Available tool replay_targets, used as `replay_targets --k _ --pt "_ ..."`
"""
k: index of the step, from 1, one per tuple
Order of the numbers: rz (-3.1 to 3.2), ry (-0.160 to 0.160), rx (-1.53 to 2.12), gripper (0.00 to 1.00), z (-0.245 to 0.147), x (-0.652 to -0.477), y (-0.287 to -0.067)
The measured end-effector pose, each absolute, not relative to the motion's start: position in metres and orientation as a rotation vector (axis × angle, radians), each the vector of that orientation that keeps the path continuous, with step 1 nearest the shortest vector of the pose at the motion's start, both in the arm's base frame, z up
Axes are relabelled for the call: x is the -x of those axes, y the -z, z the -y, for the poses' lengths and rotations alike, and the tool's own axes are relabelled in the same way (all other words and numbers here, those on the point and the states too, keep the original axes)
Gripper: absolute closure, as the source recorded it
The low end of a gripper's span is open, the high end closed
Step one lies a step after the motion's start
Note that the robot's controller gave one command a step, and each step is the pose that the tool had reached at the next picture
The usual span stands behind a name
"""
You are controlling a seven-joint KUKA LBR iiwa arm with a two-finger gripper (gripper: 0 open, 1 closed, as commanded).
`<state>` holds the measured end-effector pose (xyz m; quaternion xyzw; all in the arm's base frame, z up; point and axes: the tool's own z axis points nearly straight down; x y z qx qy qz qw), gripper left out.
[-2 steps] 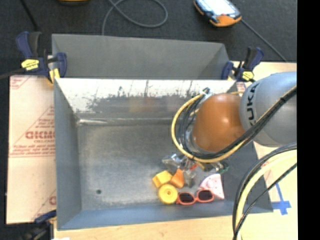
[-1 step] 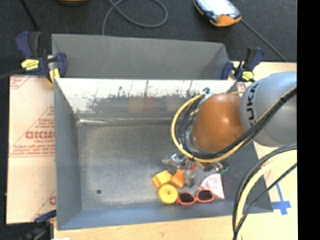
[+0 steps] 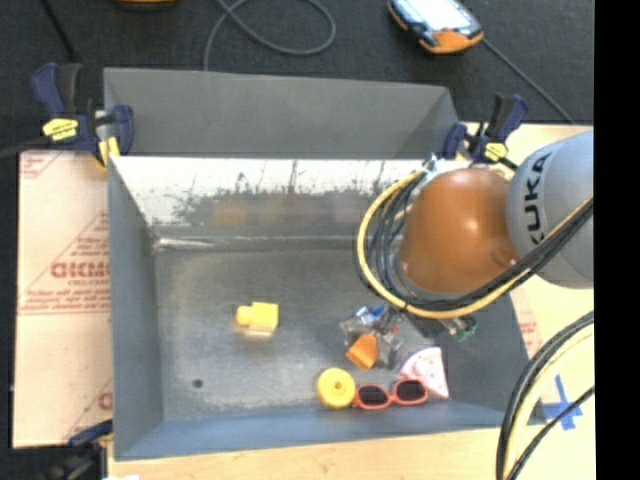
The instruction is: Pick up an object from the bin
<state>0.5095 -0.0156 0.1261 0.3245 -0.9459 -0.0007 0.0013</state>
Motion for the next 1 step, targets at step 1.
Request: replay_targets --k 1 --pt "2.97 -0.009 -1.071 1.0 0.0612 -0.5328 -0.1151"
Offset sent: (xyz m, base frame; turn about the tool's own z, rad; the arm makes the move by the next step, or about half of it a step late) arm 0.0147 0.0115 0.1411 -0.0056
